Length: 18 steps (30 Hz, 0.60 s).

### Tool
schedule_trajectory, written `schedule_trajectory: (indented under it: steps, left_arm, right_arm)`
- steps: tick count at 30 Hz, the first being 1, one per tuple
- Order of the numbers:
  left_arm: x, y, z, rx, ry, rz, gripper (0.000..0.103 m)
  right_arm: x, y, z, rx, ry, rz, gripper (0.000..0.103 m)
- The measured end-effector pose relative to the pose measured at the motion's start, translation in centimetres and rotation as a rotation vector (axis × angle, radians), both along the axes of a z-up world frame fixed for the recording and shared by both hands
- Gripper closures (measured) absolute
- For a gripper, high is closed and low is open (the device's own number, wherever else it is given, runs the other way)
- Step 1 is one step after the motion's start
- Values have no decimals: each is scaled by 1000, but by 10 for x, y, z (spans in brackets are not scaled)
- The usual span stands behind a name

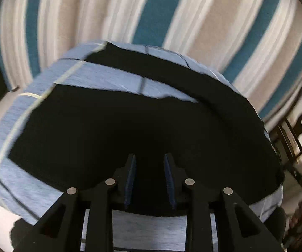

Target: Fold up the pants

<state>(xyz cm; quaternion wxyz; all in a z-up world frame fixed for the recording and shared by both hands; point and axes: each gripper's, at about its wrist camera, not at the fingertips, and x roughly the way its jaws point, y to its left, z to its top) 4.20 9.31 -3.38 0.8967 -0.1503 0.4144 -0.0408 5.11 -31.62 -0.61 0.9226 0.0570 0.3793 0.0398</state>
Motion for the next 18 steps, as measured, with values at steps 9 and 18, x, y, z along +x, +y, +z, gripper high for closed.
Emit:
schedule_trajectory:
  steps: [9,18]
  left_arm:
    - [0,-8,-17,-14,32,-54,53]
    - [8,-26,-19,37,35,-76,33]
  right_arm:
    - [8,-27,-40,29,99,-34,62]
    - [-3,-30,-25,72,113,-18,62]
